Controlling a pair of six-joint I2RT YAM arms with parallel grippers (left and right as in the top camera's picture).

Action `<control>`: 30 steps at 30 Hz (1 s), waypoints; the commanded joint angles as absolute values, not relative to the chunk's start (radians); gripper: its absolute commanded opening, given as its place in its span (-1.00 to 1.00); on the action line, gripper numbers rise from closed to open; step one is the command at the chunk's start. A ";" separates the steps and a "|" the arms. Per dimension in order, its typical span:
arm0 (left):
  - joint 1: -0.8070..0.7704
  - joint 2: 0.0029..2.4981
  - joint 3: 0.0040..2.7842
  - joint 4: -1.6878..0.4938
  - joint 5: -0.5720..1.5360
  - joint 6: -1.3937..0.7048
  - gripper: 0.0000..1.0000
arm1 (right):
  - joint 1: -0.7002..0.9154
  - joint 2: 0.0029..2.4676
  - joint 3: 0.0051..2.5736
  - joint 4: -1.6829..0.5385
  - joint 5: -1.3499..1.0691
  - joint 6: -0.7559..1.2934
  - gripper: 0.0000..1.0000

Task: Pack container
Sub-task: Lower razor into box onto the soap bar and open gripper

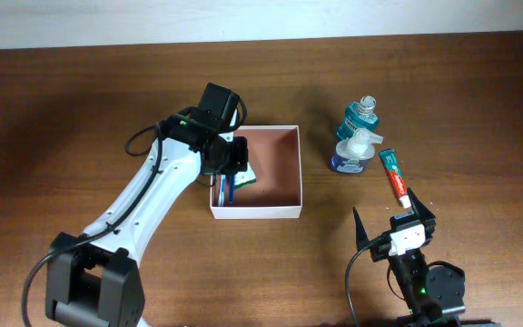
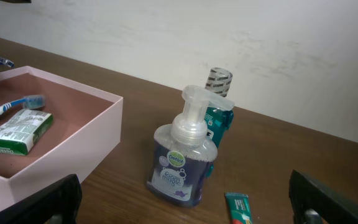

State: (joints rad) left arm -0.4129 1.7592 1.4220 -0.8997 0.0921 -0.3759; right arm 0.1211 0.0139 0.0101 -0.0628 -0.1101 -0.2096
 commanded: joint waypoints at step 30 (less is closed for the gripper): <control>-0.413 1.915 1.413 -0.845 -0.035 -0.411 -0.98 | 0.115 0.004 0.006 -0.067 -0.112 -0.210 0.96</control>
State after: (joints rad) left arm -0.4129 1.9018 1.4216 -0.8482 -0.0063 -0.4023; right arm 0.1211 0.0139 0.0101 -0.0631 -0.1101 -0.2100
